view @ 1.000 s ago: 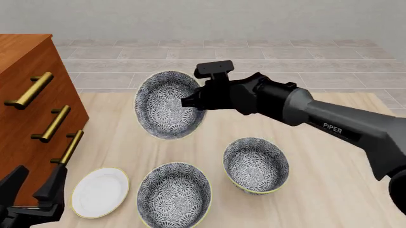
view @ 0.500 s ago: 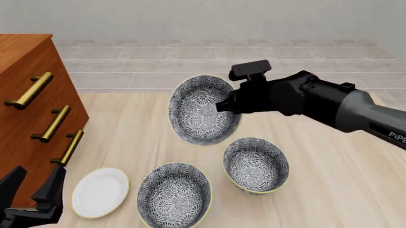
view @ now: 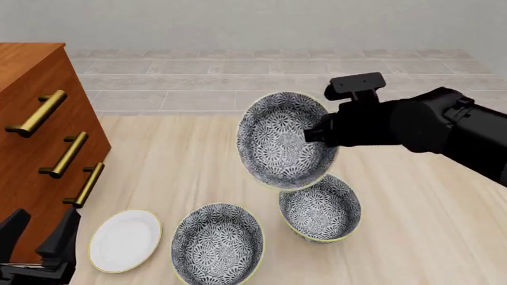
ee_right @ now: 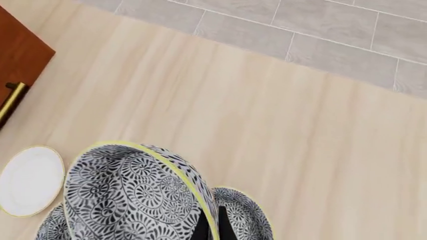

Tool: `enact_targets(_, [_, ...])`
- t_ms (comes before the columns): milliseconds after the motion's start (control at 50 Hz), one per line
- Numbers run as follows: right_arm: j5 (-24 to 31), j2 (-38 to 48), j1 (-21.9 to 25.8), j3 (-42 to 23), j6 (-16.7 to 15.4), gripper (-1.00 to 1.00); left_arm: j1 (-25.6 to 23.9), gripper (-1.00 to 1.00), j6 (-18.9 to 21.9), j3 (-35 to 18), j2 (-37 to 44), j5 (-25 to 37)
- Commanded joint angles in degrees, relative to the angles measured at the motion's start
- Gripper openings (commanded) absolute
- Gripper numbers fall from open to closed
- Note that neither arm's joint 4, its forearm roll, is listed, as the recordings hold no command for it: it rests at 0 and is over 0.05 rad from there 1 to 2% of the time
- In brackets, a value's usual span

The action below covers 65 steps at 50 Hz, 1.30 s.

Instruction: Stack the bowl at the front on the bowl in the middle.

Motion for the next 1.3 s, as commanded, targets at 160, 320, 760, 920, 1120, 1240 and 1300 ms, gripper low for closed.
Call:
enact_targets(160, [1.93,-10.7,-2.44,7.62,-0.88,-1.0,-0.25,1.0,0.55,-0.51,-2.38,2.43])
enact_targets(320, [2.21,-14.06,-3.42,10.53,-1.51,-1.0,-0.57,1.0,0.66,-0.47,-2.92,2.94])
enact_targets(760, [0.48,-14.2,-5.7,13.29,-1.26,-1.0,-1.12,1.0,1.88,-0.13,-2.83,2.82])
enact_targets(920, [-0.47,-13.6,-5.82,14.45,-1.3,-1.0,-0.87,1.0,1.9,0.06,-1.95,2.08])
enact_targets(1120, [-1.94,-12.72,-6.31,15.78,-1.51,-1.0,-0.85,1.0,1.95,0.29,-1.72,1.81])
enact_targets(1240, [-2.11,-11.99,-5.2,15.94,-0.04,-1.0,-0.75,1.0,2.09,0.44,-1.62,1.58])
enact_targets(1300, [-2.29,-11.84,-4.88,16.21,0.24,-1.0,-0.67,1.0,2.02,0.52,-1.4,1.32])
